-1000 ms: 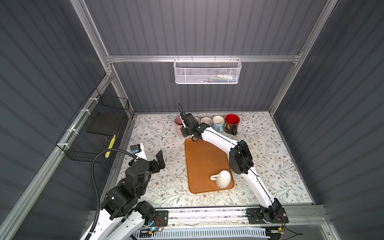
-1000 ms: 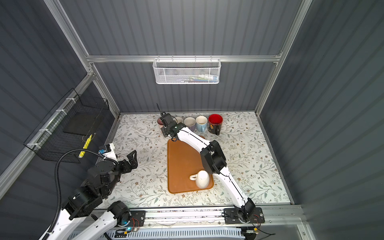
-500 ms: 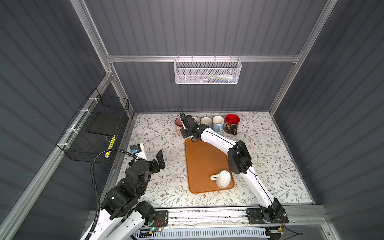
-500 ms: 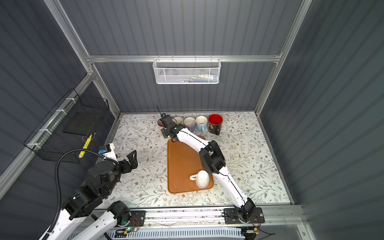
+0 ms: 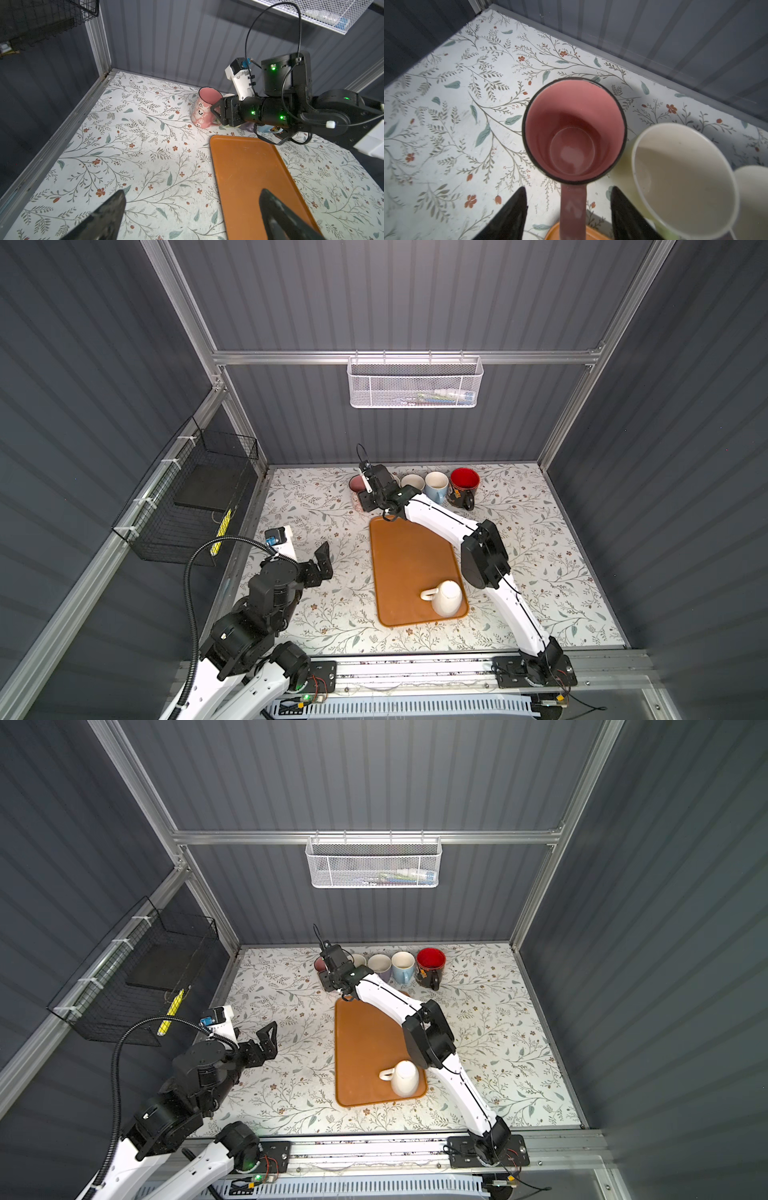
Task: Turn the mug right side up
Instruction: 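Open the right gripper and lift it away from the pink mug, then move the right gripper over the upside-down white mug while the left gripper approaches it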
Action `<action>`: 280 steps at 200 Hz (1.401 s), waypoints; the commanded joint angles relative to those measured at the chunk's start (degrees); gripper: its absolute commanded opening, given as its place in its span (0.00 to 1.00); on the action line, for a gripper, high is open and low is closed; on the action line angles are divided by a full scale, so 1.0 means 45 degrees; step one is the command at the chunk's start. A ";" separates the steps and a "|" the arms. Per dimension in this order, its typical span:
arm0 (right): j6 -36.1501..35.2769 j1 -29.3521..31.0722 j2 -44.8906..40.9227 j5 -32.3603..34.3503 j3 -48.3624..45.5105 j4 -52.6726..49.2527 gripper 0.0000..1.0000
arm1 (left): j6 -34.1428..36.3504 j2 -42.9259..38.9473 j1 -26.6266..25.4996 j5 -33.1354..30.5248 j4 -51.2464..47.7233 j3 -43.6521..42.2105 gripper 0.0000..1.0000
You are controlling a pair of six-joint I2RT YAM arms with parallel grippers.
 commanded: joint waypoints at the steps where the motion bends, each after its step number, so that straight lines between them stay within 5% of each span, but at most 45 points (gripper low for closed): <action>1: -0.0088 0.0098 -0.1463 -0.0294 -0.0811 0.0819 0.69 | 0.0615 0.0399 0.0076 0.0816 -0.0317 0.0791 1.00; 130: 0.0304 -0.0024 -1.0661 -0.0212 -1.1034 0.3048 0.85 | 0.2251 0.5805 0.0070 0.6035 -0.1014 0.2483 0.94; 187: 0.1370 -0.0161 -1.5127 0.0120 -1.4979 0.1584 0.85 | 0.1875 0.7418 -0.0199 0.6900 0.0296 0.1627 0.92; 225: 0.2618 -0.0155 -1.7916 -0.0220 -1.6762 -0.0308 0.72 | 0.1395 0.8994 -0.1348 0.6651 0.1849 0.0992 0.88; 253: 0.3168 -0.0117 -1.9185 -0.0250 -1.7246 -0.2056 0.47 | 0.1285 1.0510 -0.2100 0.6271 0.2642 0.1129 0.84; 280: 0.3857 -0.0030 -2.0027 -0.0396 -1.7650 -0.3435 0.25 | 0.0913 1.1229 -0.2215 0.6341 0.3588 0.0970 0.69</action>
